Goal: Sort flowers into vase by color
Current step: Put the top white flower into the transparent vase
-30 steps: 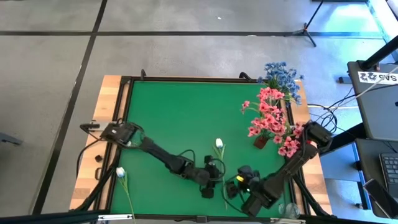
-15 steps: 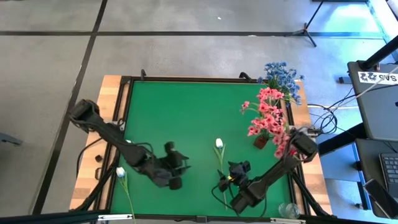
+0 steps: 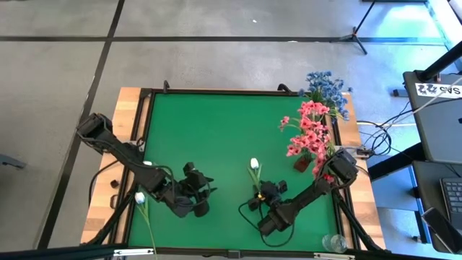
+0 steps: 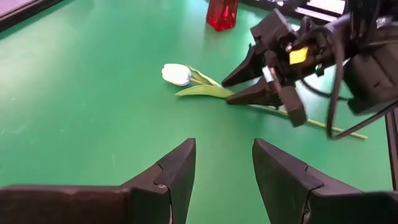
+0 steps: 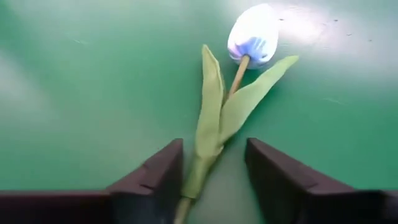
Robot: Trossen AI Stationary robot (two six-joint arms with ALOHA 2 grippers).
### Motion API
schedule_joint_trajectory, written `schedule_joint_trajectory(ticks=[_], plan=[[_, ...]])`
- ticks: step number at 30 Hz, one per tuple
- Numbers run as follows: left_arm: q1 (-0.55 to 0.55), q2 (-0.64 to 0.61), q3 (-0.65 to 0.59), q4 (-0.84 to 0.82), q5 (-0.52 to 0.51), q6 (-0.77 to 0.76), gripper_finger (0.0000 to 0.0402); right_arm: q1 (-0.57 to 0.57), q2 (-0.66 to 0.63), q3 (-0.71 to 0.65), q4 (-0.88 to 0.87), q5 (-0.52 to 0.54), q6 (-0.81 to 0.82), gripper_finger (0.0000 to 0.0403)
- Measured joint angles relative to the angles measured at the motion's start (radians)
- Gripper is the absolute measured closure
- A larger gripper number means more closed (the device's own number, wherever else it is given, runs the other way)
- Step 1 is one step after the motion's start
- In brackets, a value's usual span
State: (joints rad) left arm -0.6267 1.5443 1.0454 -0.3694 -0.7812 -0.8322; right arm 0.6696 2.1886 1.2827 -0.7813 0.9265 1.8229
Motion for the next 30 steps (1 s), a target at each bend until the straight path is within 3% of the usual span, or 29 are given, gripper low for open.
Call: schedule_joint_trajectory(ticks=[8,10,15,23,30], plan=[[0.003,-0.003,0.000,0.021,-0.002,-0.021,0.0247,0.007,-0.020,0.000,-0.058,-0.088,0.006,0.0374],[0.003,-0.003,0.000,0.021,-0.004,-0.029,0.0247,0.021,-0.032,0.000,-0.070,-0.114,0.007,0.0390],[0.003,-0.003,0.000,0.015,-0.028,-0.024,0.0247,0.089,-0.090,-0.002,-0.090,-0.220,-0.009,0.0374],[0.019,-0.004,0.000,-0.007,-0.055,-0.002,0.0247,0.224,-0.155,-0.002,-0.109,-0.381,-0.153,0.0390],[0.018,-0.004,0.001,0.026,-0.014,-0.007,0.0247,0.249,-0.184,-0.002,-0.099,-0.550,-0.210,0.0283]])
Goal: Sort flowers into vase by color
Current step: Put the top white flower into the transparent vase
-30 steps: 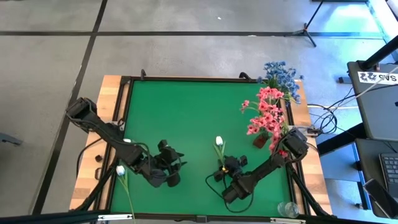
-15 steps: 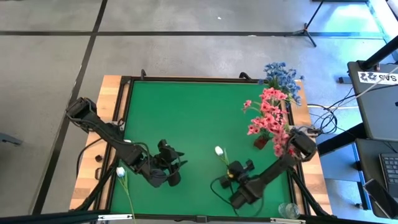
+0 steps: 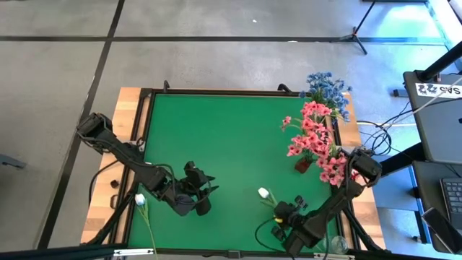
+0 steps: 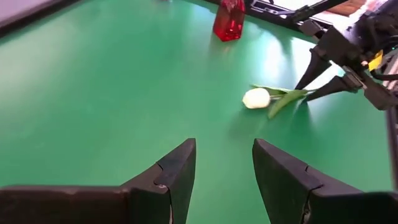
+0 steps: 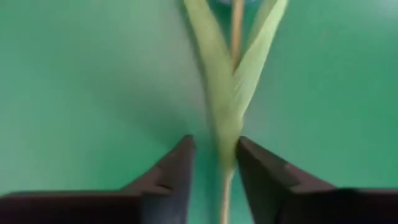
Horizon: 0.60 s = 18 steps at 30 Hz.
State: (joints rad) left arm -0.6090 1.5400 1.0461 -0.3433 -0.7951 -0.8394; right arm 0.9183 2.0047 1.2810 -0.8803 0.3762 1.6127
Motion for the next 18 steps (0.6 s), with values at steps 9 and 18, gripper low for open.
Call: schedule_joint_trajectory(ticks=[9,18], plan=[[-0.016,-0.054,0.001,-0.014,0.075,-0.018,0.0247,-0.100,-0.119,0.001,0.022,-0.166,-0.084,0.0172],[-0.031,-0.119,0.001,-0.105,0.073,-0.023,0.0247,-0.287,-0.088,-0.001,0.038,-0.186,-0.253,0.0187]])
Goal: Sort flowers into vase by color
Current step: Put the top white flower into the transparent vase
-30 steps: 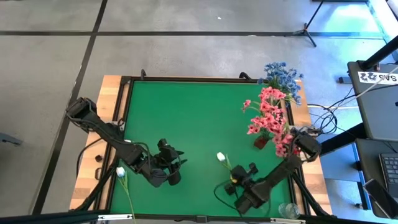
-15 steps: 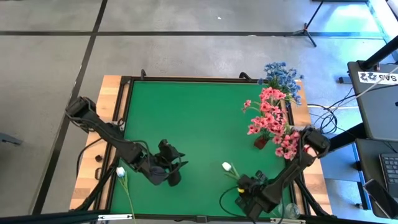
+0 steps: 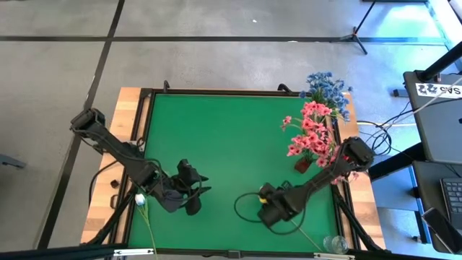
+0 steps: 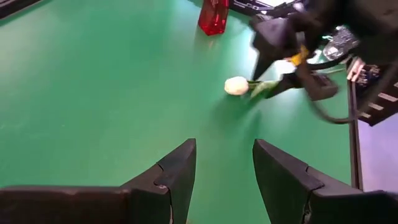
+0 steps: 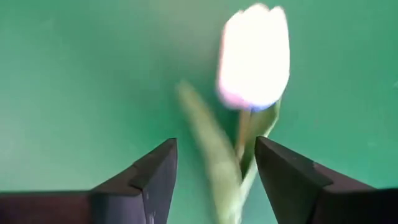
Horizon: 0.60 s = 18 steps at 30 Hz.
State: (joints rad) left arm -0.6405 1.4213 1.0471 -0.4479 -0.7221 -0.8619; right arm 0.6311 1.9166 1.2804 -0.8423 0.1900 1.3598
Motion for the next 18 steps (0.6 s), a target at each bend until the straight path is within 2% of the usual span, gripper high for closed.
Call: schedule_joint_trajectory(ticks=[2,5,8,11,16,18], plan=[[-0.009,-0.008,0.000,-0.016,0.000,0.000,0.0247,-0.021,0.001,-0.001,-0.032,-0.010,-0.010,0.0192],[-0.017,-0.014,0.000,-0.019,0.001,0.000,0.0247,-0.050,0.012,-0.030,0.022,-0.079,-0.036,0.0209],[-0.014,-0.022,0.000,-0.018,0.001,0.000,0.0247,-0.058,0.004,-0.071,0.071,-0.128,-0.045,0.0240],[0.008,-0.044,0.000,0.029,0.007,0.007,0.0247,-0.057,0.004,-0.092,0.085,-0.127,-0.034,0.0284],[0.072,-0.076,0.000,0.202,0.013,0.166,0.0247,-0.056,-0.016,-0.093,0.072,-0.093,-0.047,0.0383],[0.106,-0.078,0.000,0.285,0.051,0.253,0.0247,-0.056,-0.038,-0.091,0.064,-0.089,-0.052,0.0389]])
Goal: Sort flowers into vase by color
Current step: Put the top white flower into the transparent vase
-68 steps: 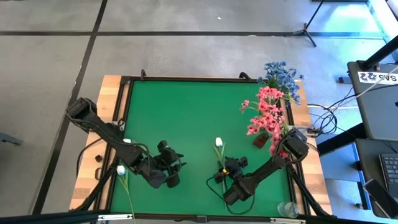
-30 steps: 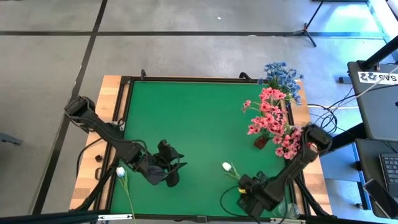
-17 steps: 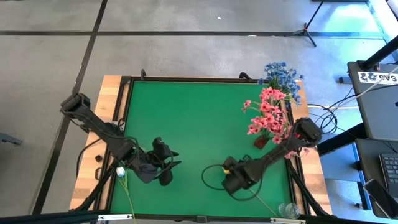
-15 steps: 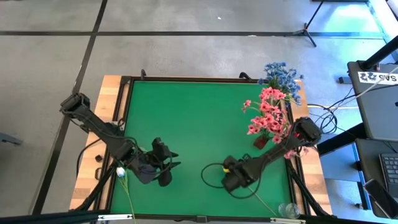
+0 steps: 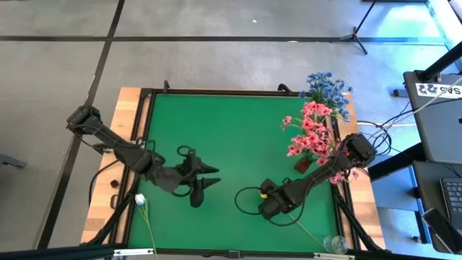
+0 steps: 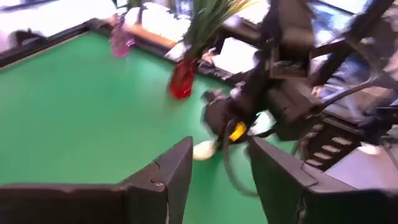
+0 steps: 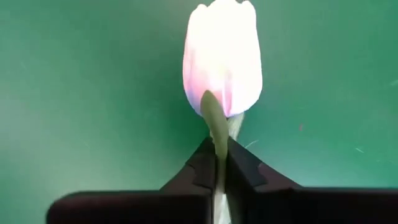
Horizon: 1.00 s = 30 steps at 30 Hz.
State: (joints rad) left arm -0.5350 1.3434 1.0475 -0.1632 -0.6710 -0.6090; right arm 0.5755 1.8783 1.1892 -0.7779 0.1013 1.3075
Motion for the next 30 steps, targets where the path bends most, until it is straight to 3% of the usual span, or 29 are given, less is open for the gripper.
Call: schedule_joint_trajectory(ticks=[5,10,13,20,23,30], plan=[[0.080,0.001,0.000,0.104,0.121,0.132,0.0247,0.019,-0.148,0.072,-0.016,0.021,-0.025,0.0389],[0.124,0.002,0.000,0.178,0.213,0.252,0.0247,0.097,-0.331,0.128,0.080,0.119,-0.149,0.0389],[0.138,0.002,0.000,0.247,0.219,0.264,0.0247,0.157,-0.459,0.131,0.173,0.194,-0.252,0.0391],[0.177,0.002,0.000,0.310,0.199,0.280,0.0247,0.314,-0.714,0.078,0.205,0.446,-0.470,0.0393],[0.197,0.002,0.000,0.318,0.192,0.280,0.0247,0.381,-0.783,0.001,0.261,0.445,-0.539,0.0398],[0.201,0.002,0.000,0.343,0.194,0.177,0.0247,0.516,-0.895,-0.190,0.568,0.329,-0.701,0.0399]])
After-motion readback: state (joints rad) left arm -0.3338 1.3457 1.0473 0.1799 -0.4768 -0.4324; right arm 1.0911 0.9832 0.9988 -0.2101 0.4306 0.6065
